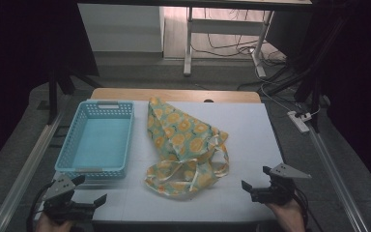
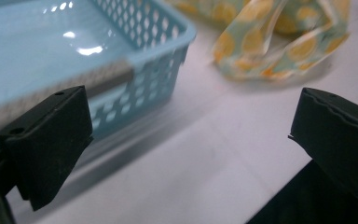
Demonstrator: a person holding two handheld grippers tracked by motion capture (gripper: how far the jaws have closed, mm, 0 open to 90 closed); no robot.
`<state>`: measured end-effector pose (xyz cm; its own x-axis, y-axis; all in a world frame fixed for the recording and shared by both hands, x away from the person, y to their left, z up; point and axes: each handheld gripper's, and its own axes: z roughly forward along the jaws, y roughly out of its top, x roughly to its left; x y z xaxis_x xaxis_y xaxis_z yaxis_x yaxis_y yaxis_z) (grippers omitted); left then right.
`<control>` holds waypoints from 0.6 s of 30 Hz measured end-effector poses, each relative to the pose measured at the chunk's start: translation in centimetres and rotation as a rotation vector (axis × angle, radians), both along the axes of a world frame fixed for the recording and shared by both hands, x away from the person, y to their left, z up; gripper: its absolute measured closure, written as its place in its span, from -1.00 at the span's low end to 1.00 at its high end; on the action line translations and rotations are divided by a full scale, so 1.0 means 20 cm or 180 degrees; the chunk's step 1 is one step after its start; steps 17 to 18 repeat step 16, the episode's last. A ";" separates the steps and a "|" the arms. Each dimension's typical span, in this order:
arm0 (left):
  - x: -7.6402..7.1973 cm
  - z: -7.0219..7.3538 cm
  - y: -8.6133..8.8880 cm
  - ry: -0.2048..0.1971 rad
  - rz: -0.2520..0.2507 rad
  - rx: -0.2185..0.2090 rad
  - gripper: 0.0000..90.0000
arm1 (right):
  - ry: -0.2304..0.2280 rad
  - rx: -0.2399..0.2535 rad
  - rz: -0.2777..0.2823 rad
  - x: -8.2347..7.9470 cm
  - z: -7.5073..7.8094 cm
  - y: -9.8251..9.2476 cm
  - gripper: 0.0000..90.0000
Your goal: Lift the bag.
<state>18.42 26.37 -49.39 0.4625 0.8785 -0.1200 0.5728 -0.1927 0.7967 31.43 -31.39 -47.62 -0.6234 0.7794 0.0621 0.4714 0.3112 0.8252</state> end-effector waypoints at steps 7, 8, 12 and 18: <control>-0.03 -0.12 0.05 0.0222 0.0162 0.0160 -1.00 | 0.0028 -0.0128 -0.0110 -0.08 -0.07 -0.04 -1.00; -0.04 -0.13 0.06 0.0261 0.0172 0.0202 -1.00 | 0.0065 -0.0143 -0.0113 -0.09 -0.08 -0.04 -1.00; -0.02 -0.13 0.06 0.0360 0.0215 0.0168 -1.00 | 0.0061 -0.0156 -0.0123 -0.11 -0.09 -0.06 -1.00; -0.01 -0.13 0.05 0.0407 0.0177 0.0198 -1.00 | 0.0098 -0.0147 -0.0133 -0.10 -0.09 -0.06 -1.00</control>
